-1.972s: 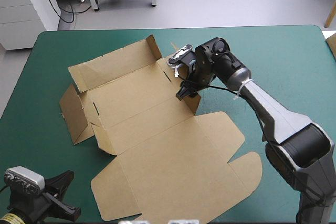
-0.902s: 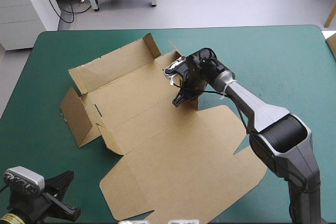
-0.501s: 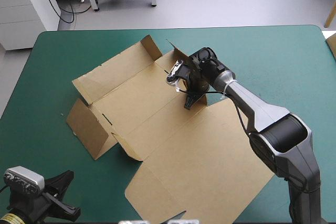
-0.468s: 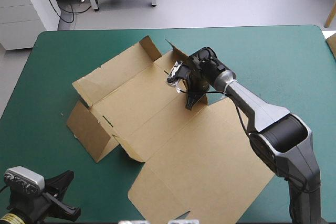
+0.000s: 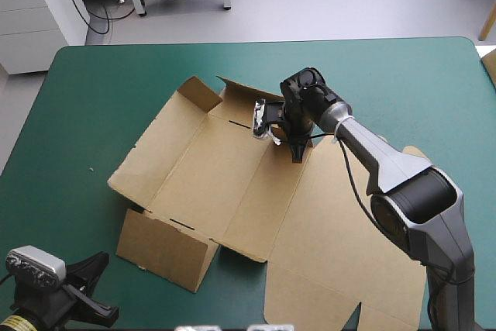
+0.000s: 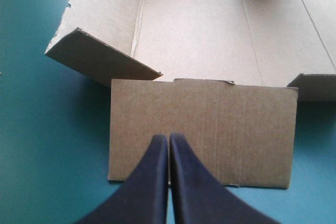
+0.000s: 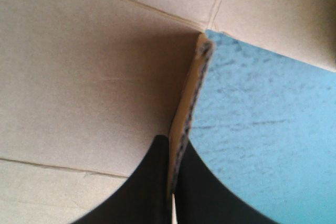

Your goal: Fold the box

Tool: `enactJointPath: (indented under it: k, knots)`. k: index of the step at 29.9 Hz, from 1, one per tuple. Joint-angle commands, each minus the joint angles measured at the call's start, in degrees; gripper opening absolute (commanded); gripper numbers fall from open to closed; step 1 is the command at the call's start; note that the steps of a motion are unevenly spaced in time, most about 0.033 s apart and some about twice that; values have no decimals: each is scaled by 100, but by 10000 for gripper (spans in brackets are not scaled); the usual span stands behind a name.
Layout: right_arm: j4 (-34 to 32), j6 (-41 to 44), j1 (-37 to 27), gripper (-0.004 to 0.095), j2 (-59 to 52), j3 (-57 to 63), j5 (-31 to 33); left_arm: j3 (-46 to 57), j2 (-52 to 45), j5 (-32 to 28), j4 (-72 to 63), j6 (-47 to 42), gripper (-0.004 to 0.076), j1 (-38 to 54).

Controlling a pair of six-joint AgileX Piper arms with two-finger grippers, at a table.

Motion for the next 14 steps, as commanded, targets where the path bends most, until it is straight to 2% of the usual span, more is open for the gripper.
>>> enactJointPath:
  k: [1,5,7,11,14]
  knots:
    - [590,-500,-38,-22,-389,-153,33,-195,91,-413,-33,0,-8,-36]
    - [1587,-817,-38,-22,-389,-219,33,-134,91,-570,-33,0,-8,-36]
    - [1823,-856,-26,-22,-389,-313,33,-60,91,-744,-33,0,-8,-36]
    - [1993,-1008,-15,-22,-389,-483,33,127,91,-1167,-64,0,-8,-36]
    - [1970,-1023,-15,-22,-389,-486,19,152,91,-1255,-159,0,-8,-36]
